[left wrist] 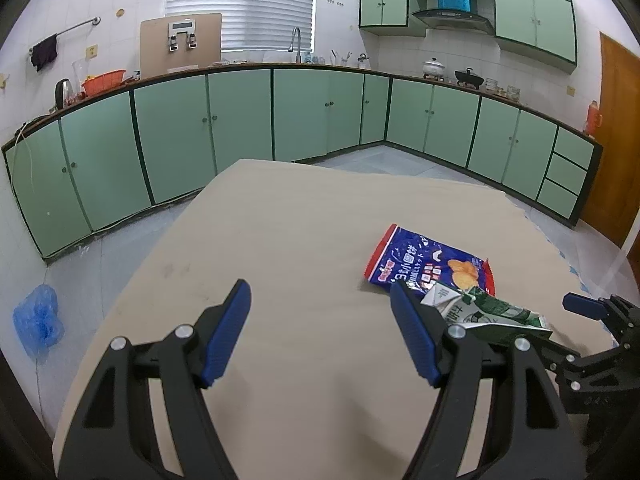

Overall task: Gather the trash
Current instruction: 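Move both grippers back over the table toward the remaining wrappers, then close the right gripper on the green-white wrapper and lift it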

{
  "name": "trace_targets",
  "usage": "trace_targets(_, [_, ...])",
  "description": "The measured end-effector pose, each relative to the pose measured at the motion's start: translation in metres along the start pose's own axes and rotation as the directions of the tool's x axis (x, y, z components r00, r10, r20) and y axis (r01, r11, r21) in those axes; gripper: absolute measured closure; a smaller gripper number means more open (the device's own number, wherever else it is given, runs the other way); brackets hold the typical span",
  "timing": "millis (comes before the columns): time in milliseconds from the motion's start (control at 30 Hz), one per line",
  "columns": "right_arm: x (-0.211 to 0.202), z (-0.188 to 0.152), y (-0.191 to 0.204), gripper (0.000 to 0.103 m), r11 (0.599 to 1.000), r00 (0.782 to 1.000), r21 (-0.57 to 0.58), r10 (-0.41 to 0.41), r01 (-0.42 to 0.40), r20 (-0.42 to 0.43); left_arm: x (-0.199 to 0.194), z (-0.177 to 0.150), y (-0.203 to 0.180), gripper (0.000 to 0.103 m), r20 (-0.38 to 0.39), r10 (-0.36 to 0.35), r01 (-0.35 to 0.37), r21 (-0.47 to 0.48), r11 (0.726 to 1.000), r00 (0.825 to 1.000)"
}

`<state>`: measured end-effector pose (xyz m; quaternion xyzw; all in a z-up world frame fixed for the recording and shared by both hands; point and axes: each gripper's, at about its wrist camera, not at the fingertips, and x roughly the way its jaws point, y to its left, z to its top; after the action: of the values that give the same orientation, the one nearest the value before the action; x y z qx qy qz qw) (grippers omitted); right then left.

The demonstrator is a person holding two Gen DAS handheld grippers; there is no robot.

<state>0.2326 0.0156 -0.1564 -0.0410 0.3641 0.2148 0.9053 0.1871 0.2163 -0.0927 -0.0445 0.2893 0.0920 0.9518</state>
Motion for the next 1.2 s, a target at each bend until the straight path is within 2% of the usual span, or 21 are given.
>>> trace_targets(167, [0.011,0.006,-0.006,0.01,0.999,0.999,0.01,0.032,-0.031,-0.04,0.003,0.001,0.001,0.033,-0.006,0.004,-0.004,-0.001,1.0,1.0])
trace_targets(233, [0.014,0.006,-0.006,0.017,0.999,0.997,0.004,0.052,-0.052,-0.061,0.005,0.001,0.002,0.033,-0.009,0.003,-0.003,-0.002,1.0,1.0])
trace_targets(300, [0.016,0.005,-0.003,0.034,0.997,0.994,-0.008,0.079,-0.079,-0.073,0.006,0.001,0.003,0.033,-0.011,0.005,-0.005,0.0,1.0,1.0])
trace_targets(367, [0.016,0.004,0.0,0.043,0.995,0.992,-0.019,0.097,-0.099,-0.08,0.006,0.0,0.002,0.033,-0.014,0.005,-0.005,0.001,1.0,1.0])
trace_targets(400, [0.014,0.003,0.002,0.044,0.993,0.991,-0.027,0.109,-0.112,-0.082,0.006,0.0,0.002,0.033,-0.015,0.006,-0.006,0.001,1.0,1.0])
trace_targets(567, [0.002,-0.006,0.009,0.047,0.991,0.99,-0.06,0.118,-0.123,-0.076,0.01,0.001,-0.001,0.032,-0.023,0.007,-0.007,0.008,1.0,1.0])
trace_targets(767, [-0.013,-0.017,0.002,0.045,0.995,0.992,-0.012,0.102,-0.104,-0.077,0.012,-0.001,-0.004,0.032,-0.033,0.001,-0.001,0.005,1.0,0.999])
trace_targets(900, [-0.011,-0.015,0.004,0.027,0.995,0.993,-0.025,0.096,-0.098,-0.066,0.012,-0.001,-0.008,0.032,-0.036,-0.004,0.004,0.005,1.0,0.999])
trace_targets(1033, [-0.003,-0.008,0.009,0.026,0.994,0.993,-0.031,0.103,-0.105,-0.064,0.01,-0.001,-0.007,0.032,-0.034,0.002,-0.002,0.002,1.0,0.999])
trace_targets(1067, [0.0,-0.007,0.009,0.027,0.994,0.992,-0.031,0.105,-0.108,-0.07,0.01,-0.001,-0.006,0.032,-0.036,0.003,-0.003,-0.001,1.0,0.999])
trace_targets(1133, [0.006,-0.007,0.01,0.041,0.992,0.988,-0.027,0.123,-0.126,-0.094,0.01,0.0,-0.004,0.032,-0.035,0.008,-0.008,-0.005,1.0,0.999])
trace_targets(1200, [0.006,-0.008,0.008,0.045,0.99,0.986,-0.016,0.138,-0.14,-0.095,0.01,0.0,-0.004,0.032,-0.036,0.01,-0.011,-0.007,1.0,0.999])
